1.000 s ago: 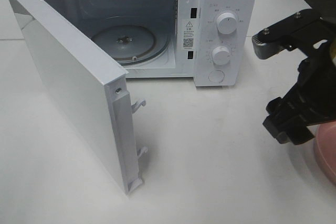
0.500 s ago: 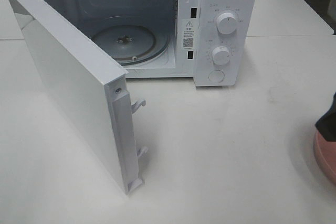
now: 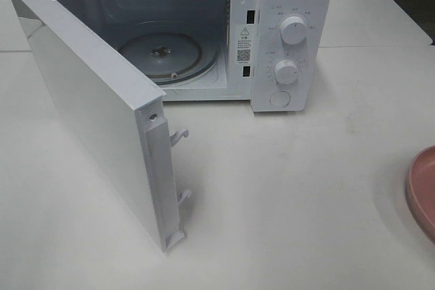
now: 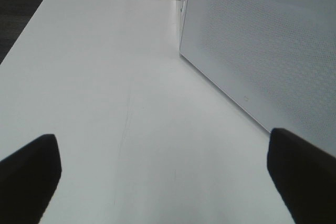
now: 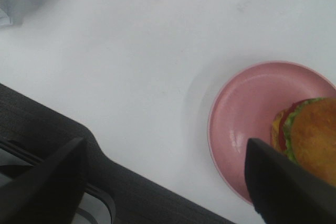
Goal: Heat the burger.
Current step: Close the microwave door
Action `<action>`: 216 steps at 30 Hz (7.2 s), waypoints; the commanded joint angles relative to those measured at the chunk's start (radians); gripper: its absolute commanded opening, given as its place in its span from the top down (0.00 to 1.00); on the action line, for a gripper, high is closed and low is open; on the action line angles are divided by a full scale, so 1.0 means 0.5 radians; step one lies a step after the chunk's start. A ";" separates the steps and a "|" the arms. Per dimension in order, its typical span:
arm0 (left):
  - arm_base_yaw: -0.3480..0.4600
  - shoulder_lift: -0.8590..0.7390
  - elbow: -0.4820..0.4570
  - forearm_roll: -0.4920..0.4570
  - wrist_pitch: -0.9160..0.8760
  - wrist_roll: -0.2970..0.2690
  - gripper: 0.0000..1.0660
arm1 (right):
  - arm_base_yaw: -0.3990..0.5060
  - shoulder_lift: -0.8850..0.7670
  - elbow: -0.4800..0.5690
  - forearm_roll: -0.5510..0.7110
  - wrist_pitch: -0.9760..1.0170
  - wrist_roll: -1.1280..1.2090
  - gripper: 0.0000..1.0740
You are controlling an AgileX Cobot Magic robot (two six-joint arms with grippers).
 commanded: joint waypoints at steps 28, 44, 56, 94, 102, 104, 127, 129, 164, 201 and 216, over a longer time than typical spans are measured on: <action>0.000 -0.044 0.004 -0.010 -0.014 0.000 0.06 | -0.968 -1.114 0.526 0.156 -0.276 -0.098 0.29; 0.000 -0.044 0.004 -0.010 -0.014 0.000 0.06 | -1.020 -1.272 0.526 0.192 -0.276 -0.146 0.29; 0.000 -0.044 0.004 -0.010 -0.014 0.000 0.06 | -1.020 -1.272 0.526 0.192 -0.276 -0.146 0.29; 0.000 0.034 -0.046 0.006 -0.126 0.000 0.13 | -1.020 -1.272 0.526 0.192 -0.276 -0.144 0.30; 0.000 0.340 -0.052 0.012 -0.334 0.000 0.32 | -1.020 -1.272 0.526 0.192 -0.276 -0.144 0.30; 0.000 0.482 -0.048 0.024 -0.446 0.000 0.43 | -1.020 -1.272 0.526 0.192 -0.276 -0.144 0.30; -0.008 1.660 0.226 -0.298 -1.784 0.380 1.00 | -1.020 -1.272 0.526 0.192 -0.276 -0.144 0.30; -0.008 1.698 0.252 -0.320 -1.858 0.400 1.00 | -1.020 -1.272 0.526 0.192 -0.276 -0.144 0.30; -1.070 2.774 0.288 -0.234 -3.360 0.350 1.00 | -1.020 -1.272 0.526 0.192 -0.276 -0.144 0.30; -1.426 3.606 -0.774 -0.324 -3.050 0.170 1.00 | -1.020 -1.272 0.526 0.192 -0.276 -0.144 0.30; -1.426 3.830 -1.176 -0.368 -2.888 0.170 1.00 | -1.020 -1.272 0.526 0.194 -0.276 -0.144 0.30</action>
